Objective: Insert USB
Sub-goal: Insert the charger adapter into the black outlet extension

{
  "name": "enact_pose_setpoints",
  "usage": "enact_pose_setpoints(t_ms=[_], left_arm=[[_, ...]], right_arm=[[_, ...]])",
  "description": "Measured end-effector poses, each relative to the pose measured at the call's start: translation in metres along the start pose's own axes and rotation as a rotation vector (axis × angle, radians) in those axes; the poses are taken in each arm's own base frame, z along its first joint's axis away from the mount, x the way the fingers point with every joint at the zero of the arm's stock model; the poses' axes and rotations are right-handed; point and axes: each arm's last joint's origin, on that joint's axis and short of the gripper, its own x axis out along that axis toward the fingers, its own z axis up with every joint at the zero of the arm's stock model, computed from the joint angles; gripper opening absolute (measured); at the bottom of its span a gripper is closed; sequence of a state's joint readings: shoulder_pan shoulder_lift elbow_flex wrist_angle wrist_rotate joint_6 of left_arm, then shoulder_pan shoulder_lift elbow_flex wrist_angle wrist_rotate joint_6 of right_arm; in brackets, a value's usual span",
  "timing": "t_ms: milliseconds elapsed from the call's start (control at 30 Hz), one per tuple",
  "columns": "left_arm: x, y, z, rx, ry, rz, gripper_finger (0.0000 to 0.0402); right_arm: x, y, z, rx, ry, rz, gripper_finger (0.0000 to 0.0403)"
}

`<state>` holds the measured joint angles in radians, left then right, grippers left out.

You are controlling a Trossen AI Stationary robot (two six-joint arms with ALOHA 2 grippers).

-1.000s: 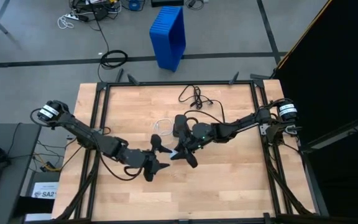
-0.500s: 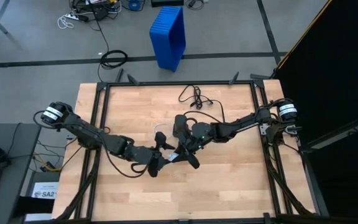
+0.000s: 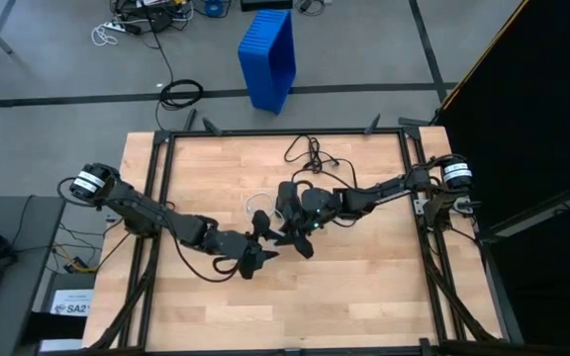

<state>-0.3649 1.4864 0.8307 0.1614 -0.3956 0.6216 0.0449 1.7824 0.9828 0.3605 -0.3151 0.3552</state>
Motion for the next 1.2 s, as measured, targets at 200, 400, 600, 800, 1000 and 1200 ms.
enact_pose_setpoints(t_ms=[200,400,600,800,1000,1200], left_arm=[[0.004,0.007,-0.010,-0.007,0.052,0.004,0.0233],[0.006,0.010,-0.014,0.019,0.063,-0.006,0.0233],[0.006,0.011,-0.011,0.019,0.029,-0.014,0.0233],[0.011,0.006,-0.013,0.045,0.024,-0.056,0.0211],[0.014,0.004,-0.014,0.046,0.023,-0.057,0.0188],[0.014,0.004,-0.014,0.050,0.020,-0.062,0.0182]], right_arm=[[-0.001,-0.004,0.001,0.006,0.004,0.012,0.0065],[-0.001,-0.003,0.001,0.017,0.014,0.032,0.0065],[-0.001,-0.001,0.000,0.040,0.013,0.026,0.0065],[0.000,0.000,-0.002,0.041,0.023,0.028,0.0065],[0.001,0.003,-0.004,0.042,0.032,0.045,0.0065],[0.002,0.007,-0.005,0.044,0.035,0.055,0.0065]])
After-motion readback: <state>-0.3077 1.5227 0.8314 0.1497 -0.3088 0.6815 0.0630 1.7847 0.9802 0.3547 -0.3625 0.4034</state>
